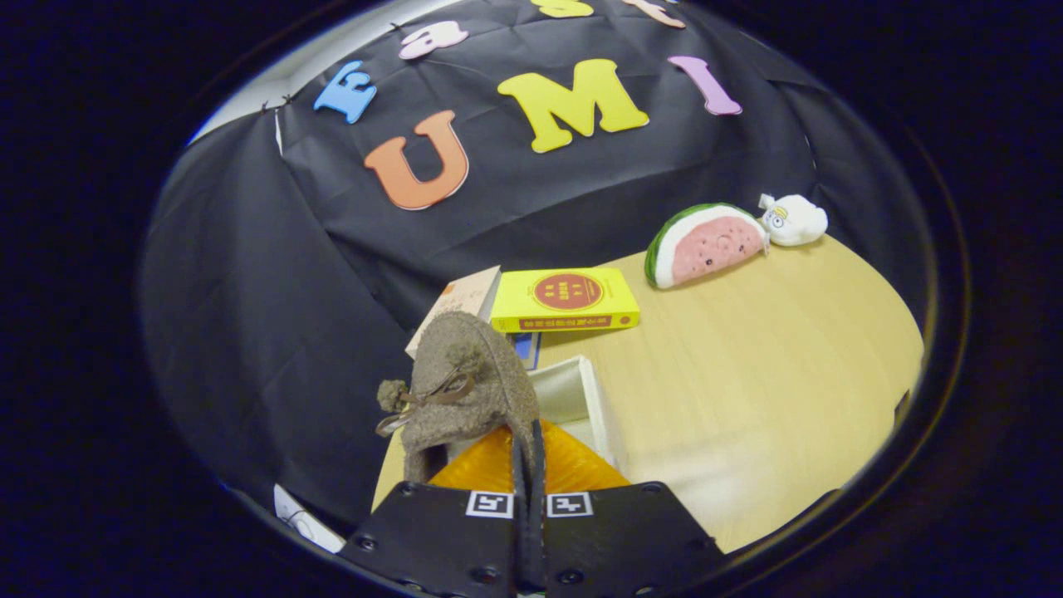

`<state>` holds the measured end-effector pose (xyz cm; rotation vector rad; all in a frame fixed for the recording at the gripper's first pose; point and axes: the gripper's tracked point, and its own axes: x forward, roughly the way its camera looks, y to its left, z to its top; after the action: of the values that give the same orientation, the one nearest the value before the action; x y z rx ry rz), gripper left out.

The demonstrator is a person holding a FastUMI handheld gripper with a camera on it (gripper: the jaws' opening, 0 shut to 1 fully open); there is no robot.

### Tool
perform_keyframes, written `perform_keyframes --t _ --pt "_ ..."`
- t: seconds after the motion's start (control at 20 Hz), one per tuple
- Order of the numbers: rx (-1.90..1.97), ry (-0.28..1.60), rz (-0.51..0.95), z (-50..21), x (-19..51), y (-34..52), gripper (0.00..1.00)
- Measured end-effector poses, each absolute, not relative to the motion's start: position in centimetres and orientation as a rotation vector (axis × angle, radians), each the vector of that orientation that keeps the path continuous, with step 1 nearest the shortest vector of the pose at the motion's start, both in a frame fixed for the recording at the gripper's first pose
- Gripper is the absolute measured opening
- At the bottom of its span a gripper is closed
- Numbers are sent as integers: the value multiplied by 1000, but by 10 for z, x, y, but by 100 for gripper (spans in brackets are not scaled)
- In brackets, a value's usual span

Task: Open the storage box then place both shoes into the box .Put the left shoe in first, then the right shoe, with the right side of both shoes facing outward in a uniform manner.

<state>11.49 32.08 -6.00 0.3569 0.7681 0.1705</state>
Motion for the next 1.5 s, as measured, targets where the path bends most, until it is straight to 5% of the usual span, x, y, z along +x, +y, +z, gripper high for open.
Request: perform_keyframes --t 0.6,0.8,1.2,1.25,1.5 --pt "124 741 -76 -94 107 310 3" --pt "134 809 -47 -105 97 315 23" --pt "165 824 15 -100 76 318 27" --pt "166 818 36 -97 73 322 31" --pt "182 727 85 -68 64 311 86"
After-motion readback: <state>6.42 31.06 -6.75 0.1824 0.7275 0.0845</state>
